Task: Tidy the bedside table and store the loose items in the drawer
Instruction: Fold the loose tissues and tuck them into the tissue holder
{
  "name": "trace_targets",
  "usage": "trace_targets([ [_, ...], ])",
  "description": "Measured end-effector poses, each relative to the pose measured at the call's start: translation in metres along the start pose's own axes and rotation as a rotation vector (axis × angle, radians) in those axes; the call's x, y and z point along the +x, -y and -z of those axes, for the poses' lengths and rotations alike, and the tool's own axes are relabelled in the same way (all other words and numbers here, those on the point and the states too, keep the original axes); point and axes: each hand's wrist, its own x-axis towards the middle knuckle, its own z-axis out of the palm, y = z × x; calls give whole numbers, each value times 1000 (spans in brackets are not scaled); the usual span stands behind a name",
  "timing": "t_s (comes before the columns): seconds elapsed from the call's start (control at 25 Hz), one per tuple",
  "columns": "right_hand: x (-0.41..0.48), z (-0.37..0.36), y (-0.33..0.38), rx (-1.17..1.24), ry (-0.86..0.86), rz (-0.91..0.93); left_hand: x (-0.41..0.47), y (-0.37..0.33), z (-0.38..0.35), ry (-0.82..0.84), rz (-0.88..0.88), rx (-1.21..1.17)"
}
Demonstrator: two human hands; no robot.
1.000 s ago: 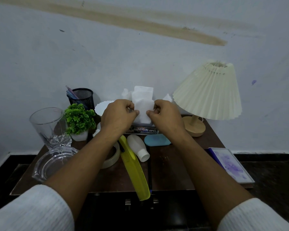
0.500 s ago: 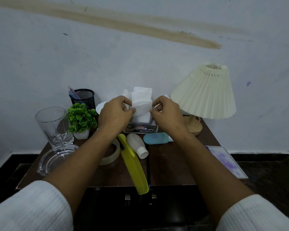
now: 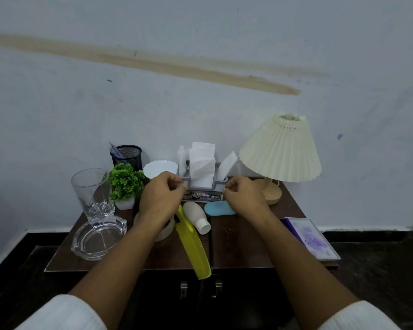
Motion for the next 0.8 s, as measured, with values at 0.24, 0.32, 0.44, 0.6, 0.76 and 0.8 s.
trace_targets([
  [0.24,9,-7,-3,68,27,3,7,5,-13,32,61,-67],
  [0.32,12,-9,-4,77,24,8,9,3,-15,45,67,-107],
  [0.44,16,-10,-2,82,14,28,12,1,-20,67,92,-187],
  [0.6,19,-10,0,73,-3,60,15,2,-25,139,128,-287],
  [0.76,20,-11,1,68,15,77,17,-4,-28,242,155,-374],
  [0.8,20,-11,1,78,20,87,17,-6,-28,262,163,-400],
])
